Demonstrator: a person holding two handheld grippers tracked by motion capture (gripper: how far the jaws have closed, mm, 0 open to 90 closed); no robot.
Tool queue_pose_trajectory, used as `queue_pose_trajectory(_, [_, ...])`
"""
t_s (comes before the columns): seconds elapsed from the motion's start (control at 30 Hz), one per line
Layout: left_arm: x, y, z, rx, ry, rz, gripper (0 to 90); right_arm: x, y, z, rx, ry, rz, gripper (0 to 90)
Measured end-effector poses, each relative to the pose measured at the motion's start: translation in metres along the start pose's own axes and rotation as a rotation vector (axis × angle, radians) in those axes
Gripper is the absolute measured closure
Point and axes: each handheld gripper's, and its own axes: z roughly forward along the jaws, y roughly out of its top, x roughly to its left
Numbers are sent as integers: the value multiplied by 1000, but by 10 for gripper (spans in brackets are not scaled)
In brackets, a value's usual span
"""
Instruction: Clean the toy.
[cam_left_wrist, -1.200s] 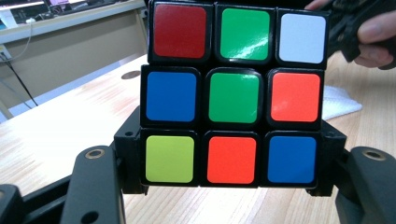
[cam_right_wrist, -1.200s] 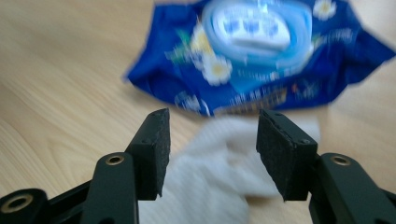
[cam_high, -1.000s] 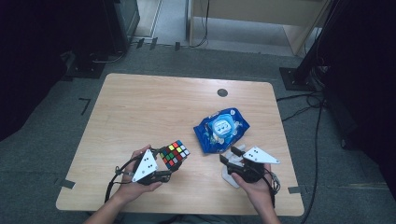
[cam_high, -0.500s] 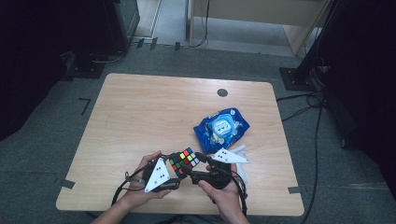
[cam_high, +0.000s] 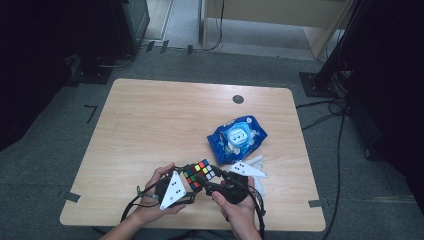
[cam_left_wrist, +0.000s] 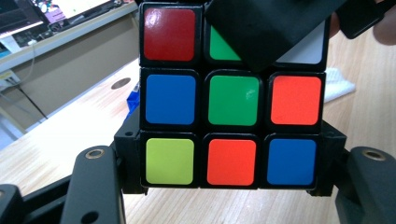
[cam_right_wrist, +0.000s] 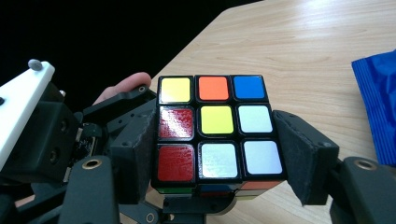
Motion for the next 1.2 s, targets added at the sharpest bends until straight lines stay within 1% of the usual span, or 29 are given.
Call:
queue_pose_trajectory(0.07, [1,0,1,2,-10,-5,338,-1,0,0,-1,-1,-2,343])
queue_pose_trajectory(0.13, [1,0,1,4,-19,-20,337,-1,-1,0,-5,-5,0,345])
queue_pose_trajectory(0.23, [0,0,2,7,-19,-23,323,2,-1,0,1,-25,-7,345])
queue_pose_trajectory(0.37, [-1,3,2,-2,-17,-22,292,8,-3,3,17,-56,-55,345])
queue_pose_trajectory(0.47, [-1,4,2,-1,-9,-22,302,9,-3,5,28,-64,-55,345])
queue_pose_trajectory(0.5, [-1,4,2,1,-13,-26,319,8,-4,5,29,-66,-53,345])
queue_pose_trajectory(0.53, [0,4,2,1,-16,-29,320,8,-4,5,30,-67,-57,345])
queue_pose_trajectory(0.63, [-1,4,3,5,-17,-32,320,7,-3,6,45,-67,-46,345])
queue_pose_trajectory(0.77, [0,5,4,11,-26,-42,318,7,-3,6,49,-81,-58,345])
queue_pose_trajectory(0.97, [1,5,4,19,-39,-58,317,7,-3,7,53,-78,-55,345])
queue_pose_trajectory(1.03, [2,5,4,14,-46,-75,324,7,-3,7,53,-77,-56,345])
queue_pose_trajectory(1.1, [4,6,3,6,-50,-86,331,7,-2,7,47,-73,-71,343])
queue_pose_trajectory(1.17, [7,7,1,0,-54,-101,333,6,-1,6,37,-52,-82,335])
queue_pose_trajectory(1.2, [9,6,0,-4,-54,-116,334,6,1,5,26,-39,-91,329])
